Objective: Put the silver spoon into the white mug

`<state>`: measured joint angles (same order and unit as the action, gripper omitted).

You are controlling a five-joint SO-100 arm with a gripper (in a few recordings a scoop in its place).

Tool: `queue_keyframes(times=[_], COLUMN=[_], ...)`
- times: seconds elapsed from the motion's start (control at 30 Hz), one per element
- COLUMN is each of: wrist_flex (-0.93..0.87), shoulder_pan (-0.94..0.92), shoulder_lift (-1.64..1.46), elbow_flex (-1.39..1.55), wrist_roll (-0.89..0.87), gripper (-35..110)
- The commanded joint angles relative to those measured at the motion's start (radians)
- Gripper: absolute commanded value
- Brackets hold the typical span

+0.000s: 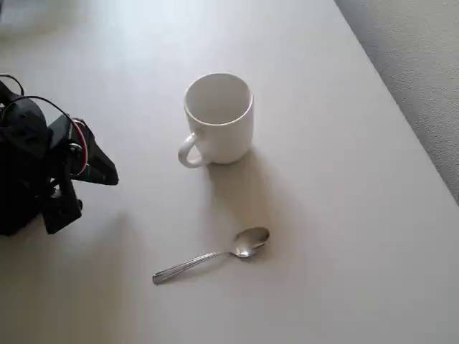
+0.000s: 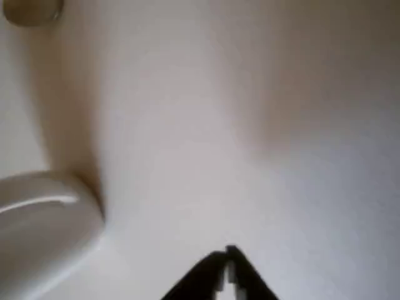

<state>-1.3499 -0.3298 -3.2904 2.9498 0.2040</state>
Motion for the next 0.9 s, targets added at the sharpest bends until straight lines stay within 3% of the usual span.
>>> queue_keyframes(times=[0.0,0.5,0.57,0.7,0.77,0.87], wrist_flex=[-0.005,0.06,0.101,0.218,0.305,0.351], shoulder_pan=[-0.012,0.021,0.002,-0.034,-0.066,-0.132], shoulder_lift=[-0.002,-0.002,-0.002,0.005,0.098,0.503], elbow_flex=[0.0,-0.008,-0.051,-0.146,-0.213,-0.46], wrist_roll=[-0.009,0.012,0.003,-0.064,-0.129,-0.245], gripper=[-2,-1,10,18,19,21])
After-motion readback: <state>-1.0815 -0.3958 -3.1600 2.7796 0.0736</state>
